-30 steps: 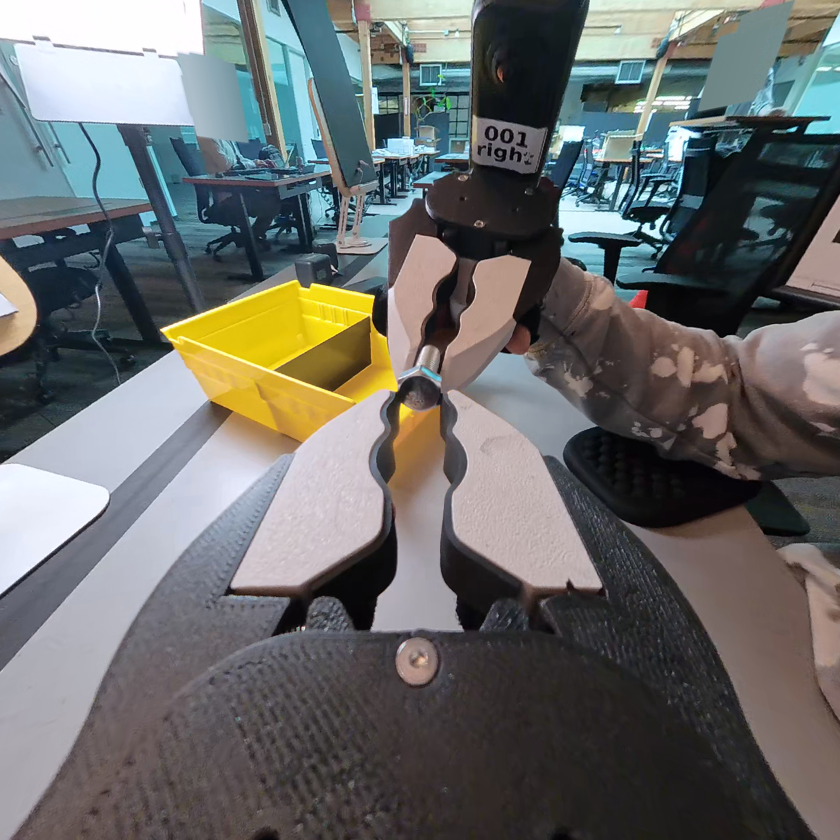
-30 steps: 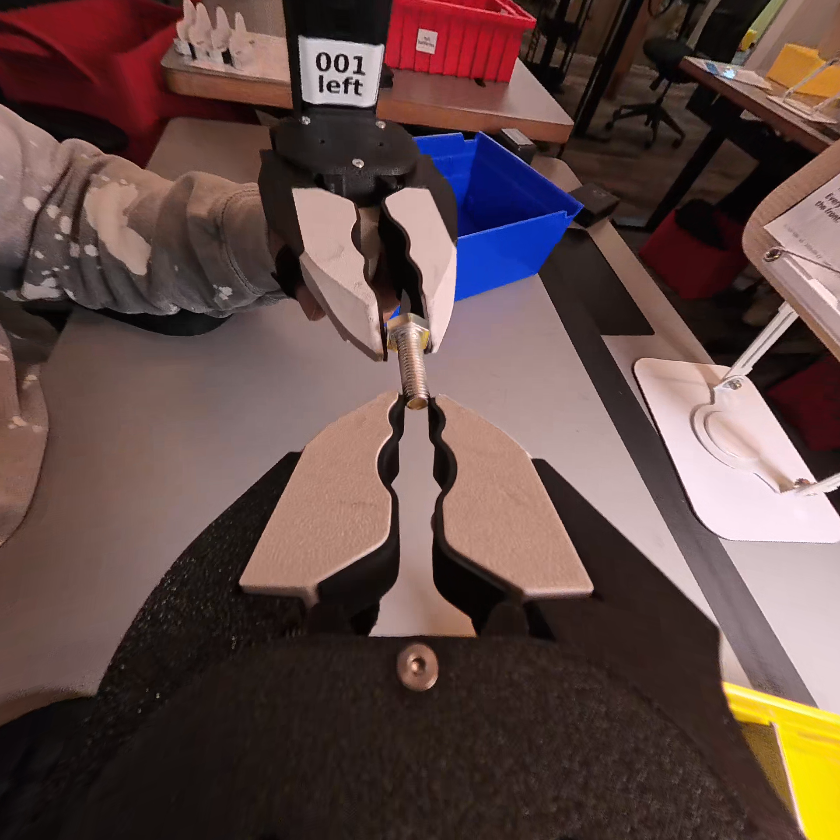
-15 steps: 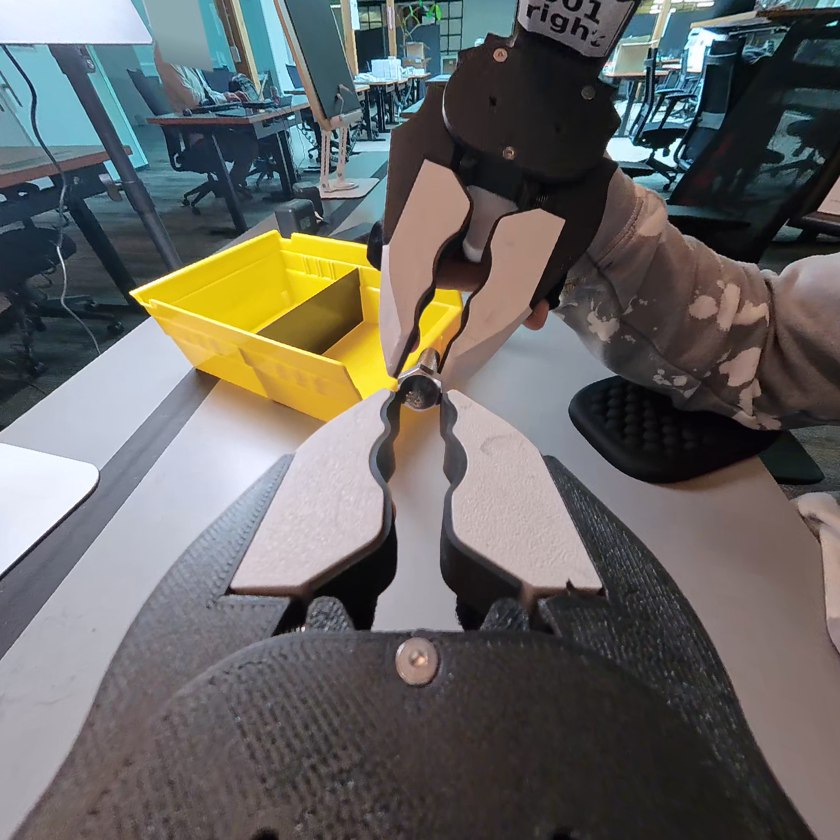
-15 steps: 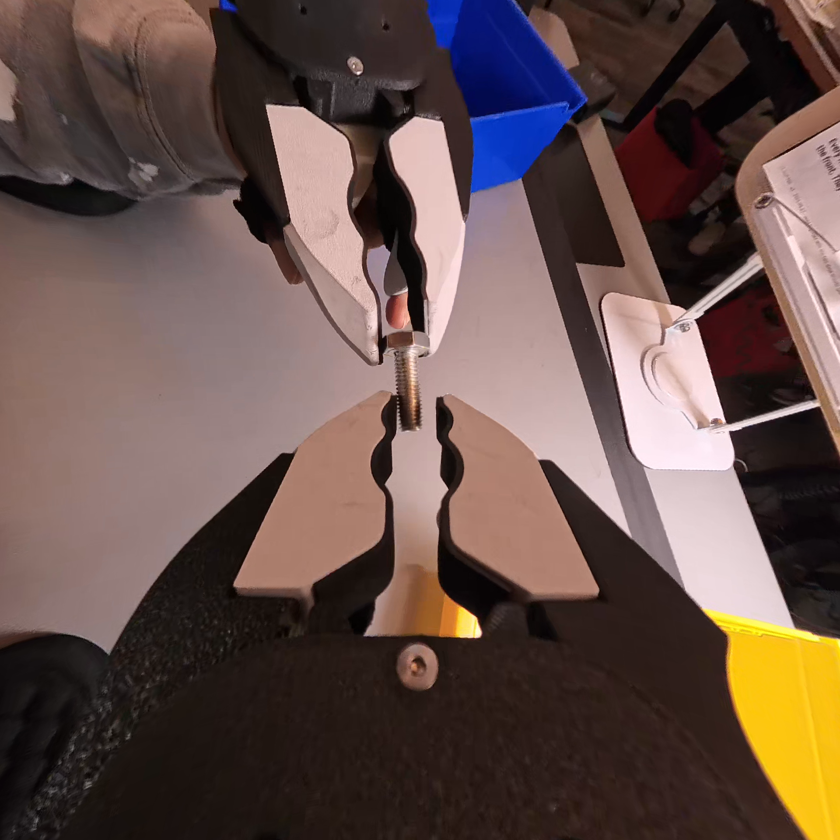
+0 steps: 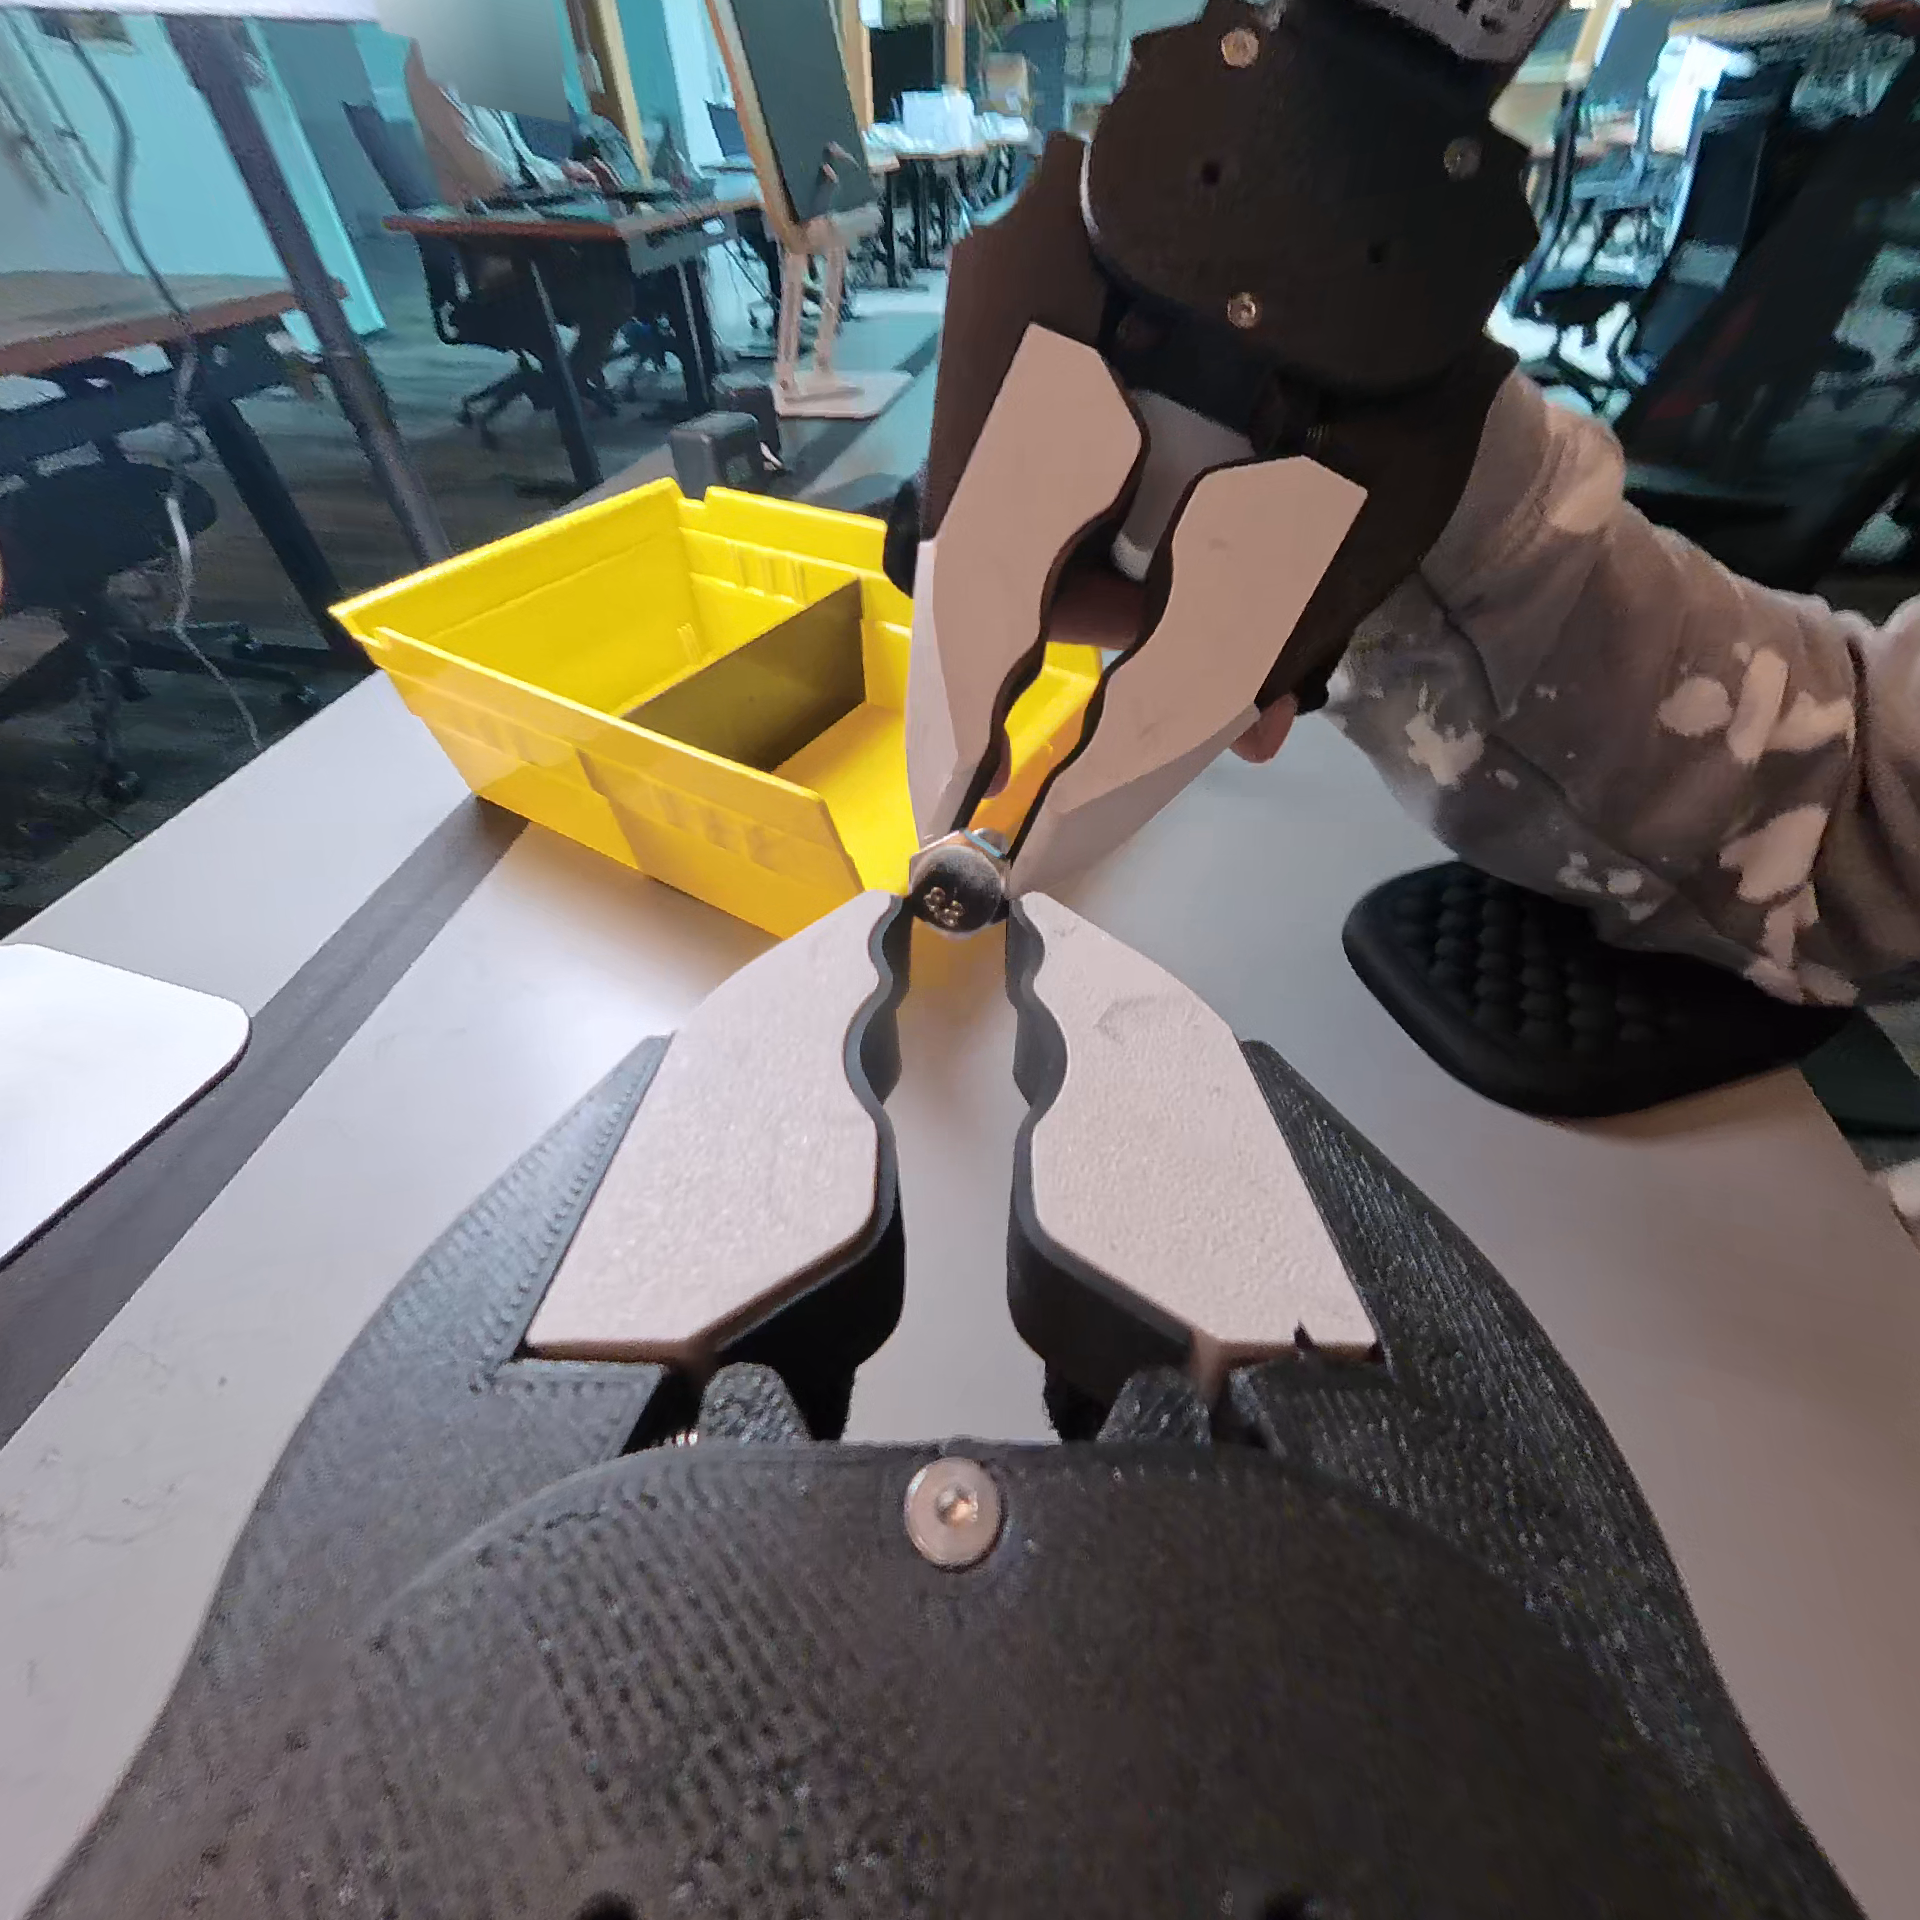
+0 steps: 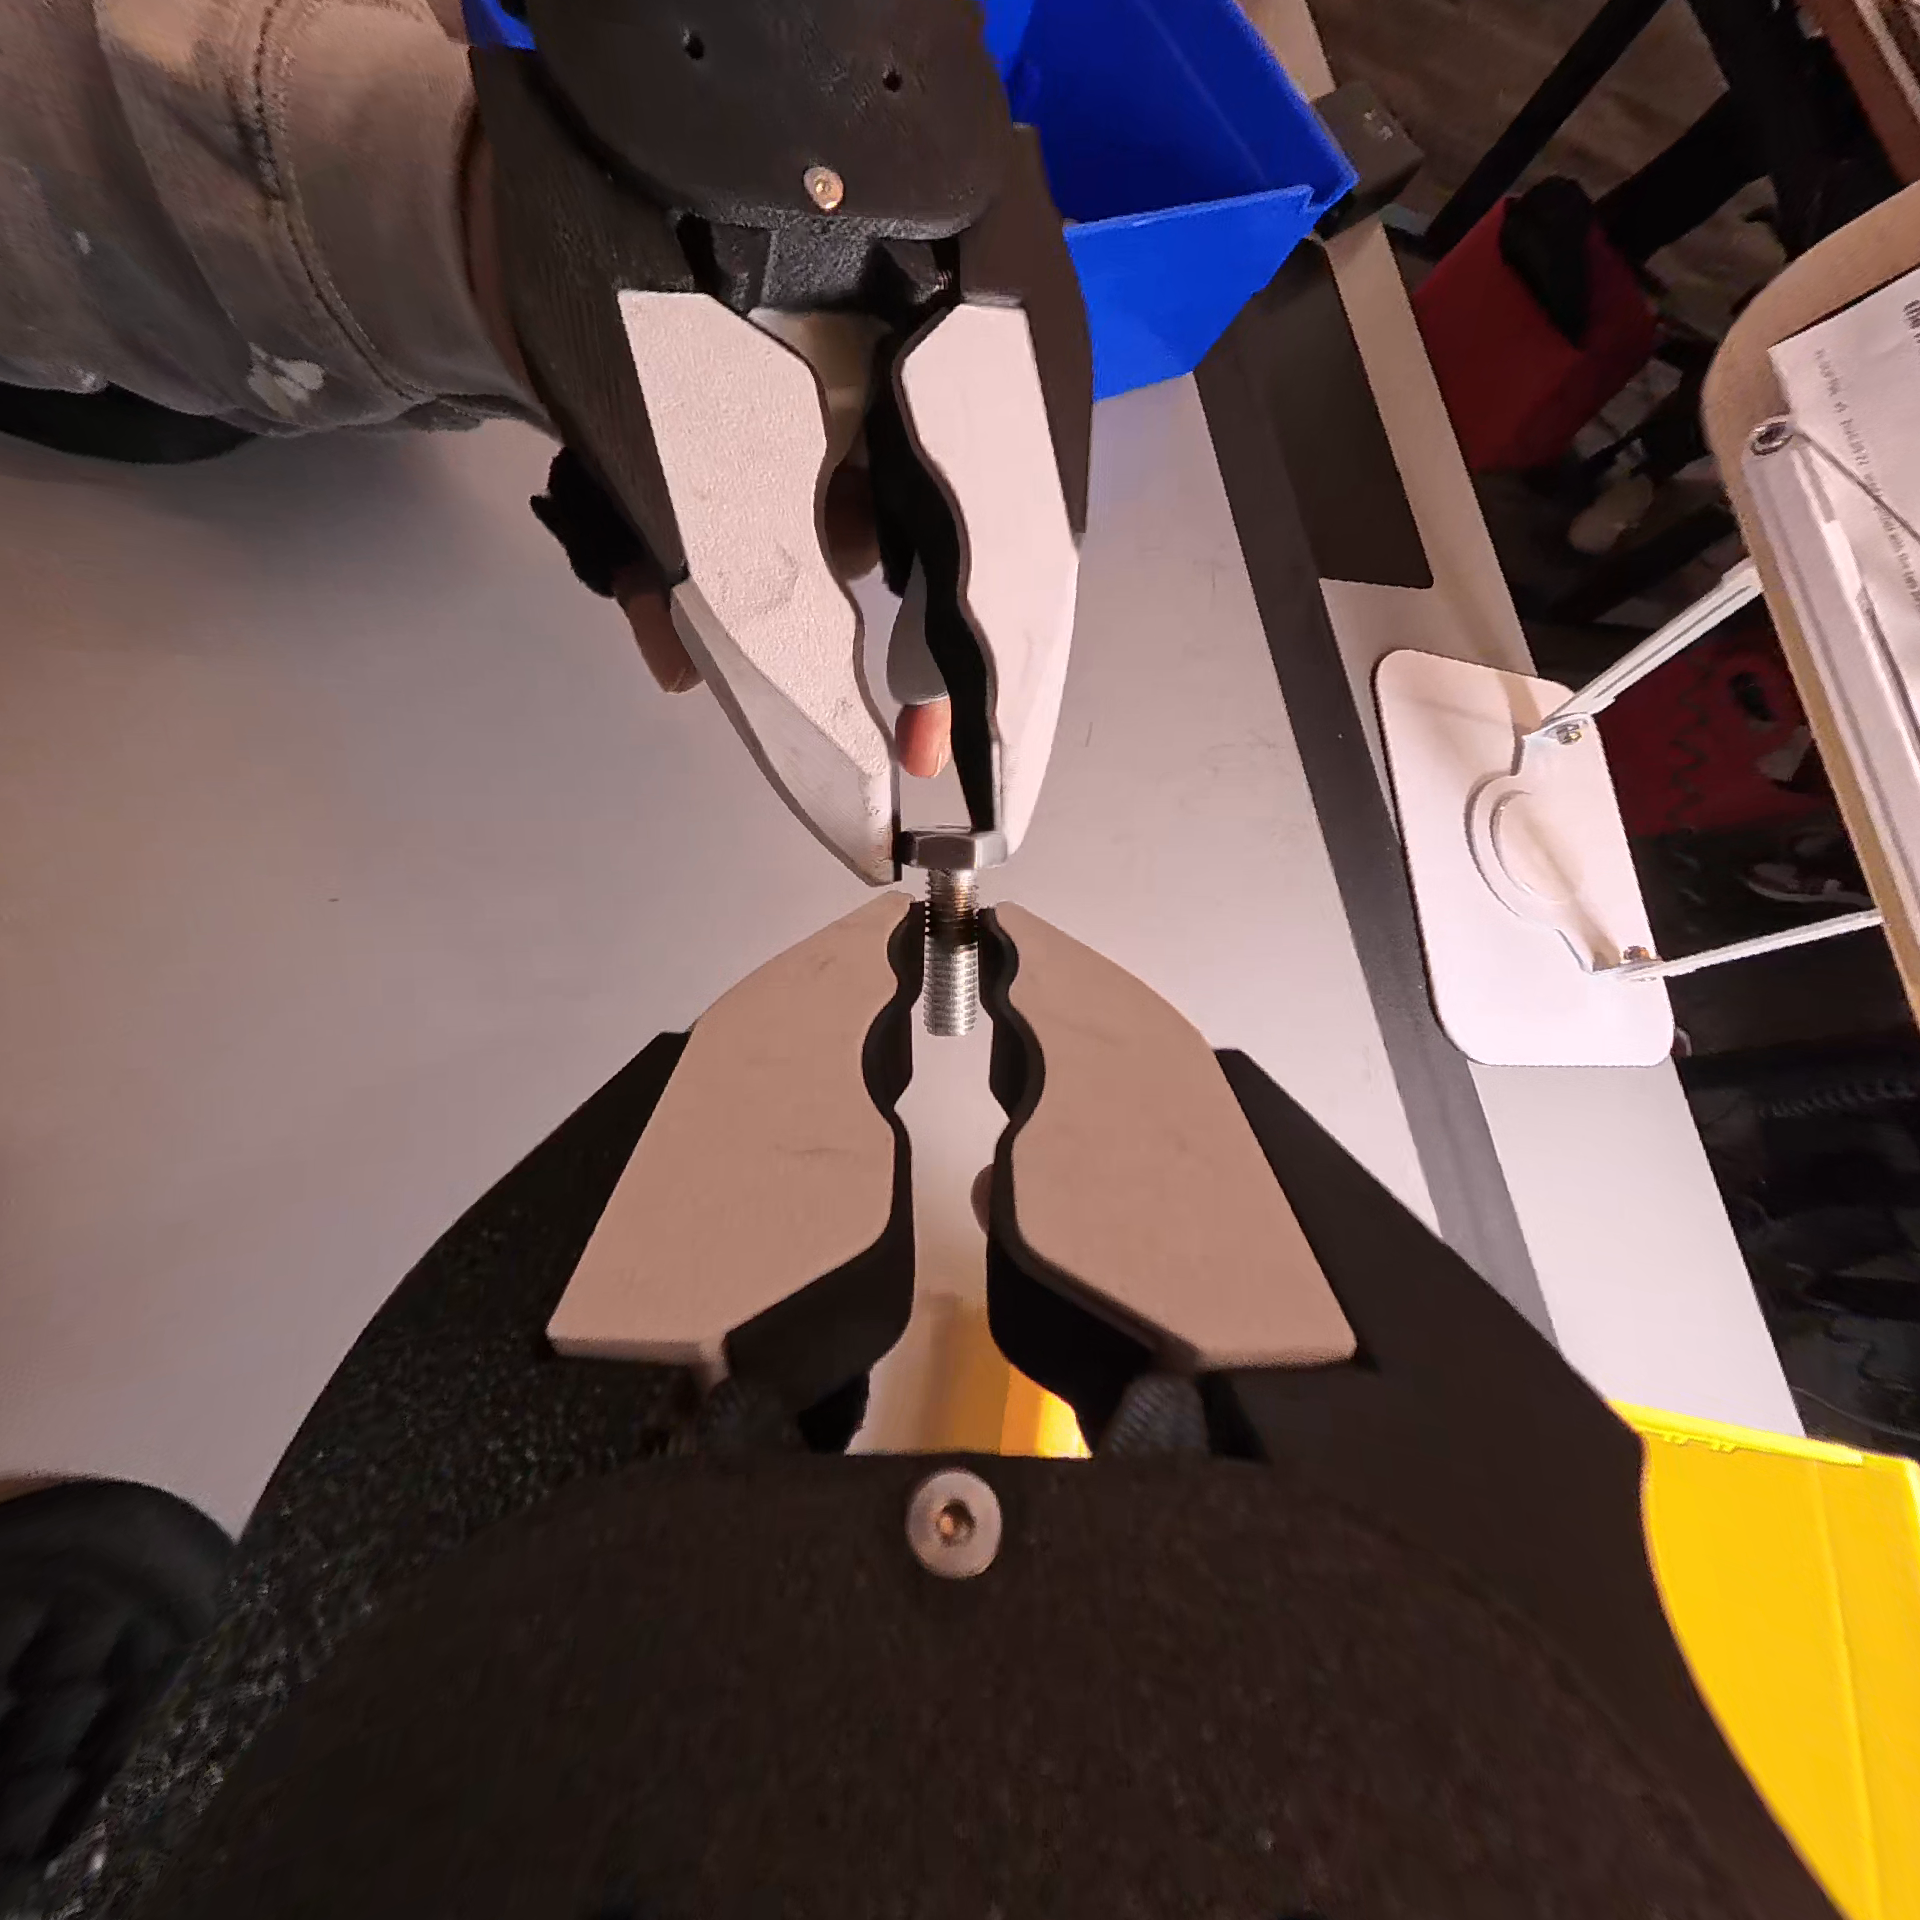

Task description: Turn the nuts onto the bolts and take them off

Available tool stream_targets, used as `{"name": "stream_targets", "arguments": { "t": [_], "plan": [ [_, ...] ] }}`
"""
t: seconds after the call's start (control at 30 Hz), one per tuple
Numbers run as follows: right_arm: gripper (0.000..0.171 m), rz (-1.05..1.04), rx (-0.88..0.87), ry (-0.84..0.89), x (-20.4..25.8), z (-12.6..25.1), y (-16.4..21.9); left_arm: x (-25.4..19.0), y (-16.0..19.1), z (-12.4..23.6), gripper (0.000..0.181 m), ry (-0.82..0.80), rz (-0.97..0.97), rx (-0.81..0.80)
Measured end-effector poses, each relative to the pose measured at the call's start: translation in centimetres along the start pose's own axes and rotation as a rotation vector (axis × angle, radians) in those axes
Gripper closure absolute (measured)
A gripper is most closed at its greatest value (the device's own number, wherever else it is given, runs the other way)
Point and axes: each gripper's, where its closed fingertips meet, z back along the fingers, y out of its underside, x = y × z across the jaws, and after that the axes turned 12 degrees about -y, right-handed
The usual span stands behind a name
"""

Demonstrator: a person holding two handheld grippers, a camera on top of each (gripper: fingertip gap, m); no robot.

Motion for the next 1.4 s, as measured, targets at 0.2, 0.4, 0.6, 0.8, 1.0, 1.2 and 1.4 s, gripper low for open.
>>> {"name": "stream_targets", "arguments": {
  "t": [0.2,0.4,0.6,0.8,1.0,1.2,1.4],
  "plan": [
    [0.162,-0.162,-0.055,0.283,-8.7,6.1,2.1,4.4,-2.3,2.0,0.159,-0.192,0.100,-0.142],
    [0.162,-0.709,0.161,0.521,-20.8,11.1,17.0,7.9,-3.6,4.2,0.158,-0.396,0.096,-0.258],
    [0.162,-0.948,0.260,0.417,-23.2,7.1,26.2,8.9,-3.6,4.8,0.159,-0.451,0.093,-0.268],
    [0.162,-1.019,0.389,0.355,-23.7,4.3,29.2,9.8,-3.1,4.9,0.162,-0.462,0.113,-0.259],
    [0.162,-1.084,0.432,0.334,-23.8,3.2,30.4,9.9,-3.1,5.0,0.162,-0.461,0.119,-0.261],
    [0.151,-1.000,0.373,0.371,-24.4,4.5,27.9,10.0,-3.5,5.4,0.162,-0.473,0.115,-0.269],
    [0.142,-0.650,-0.087,0.539,-23.1,10.1,12.7,10.4,-3.7,5.7,0.161,-0.489,0.127,-0.274]
  ]
}}
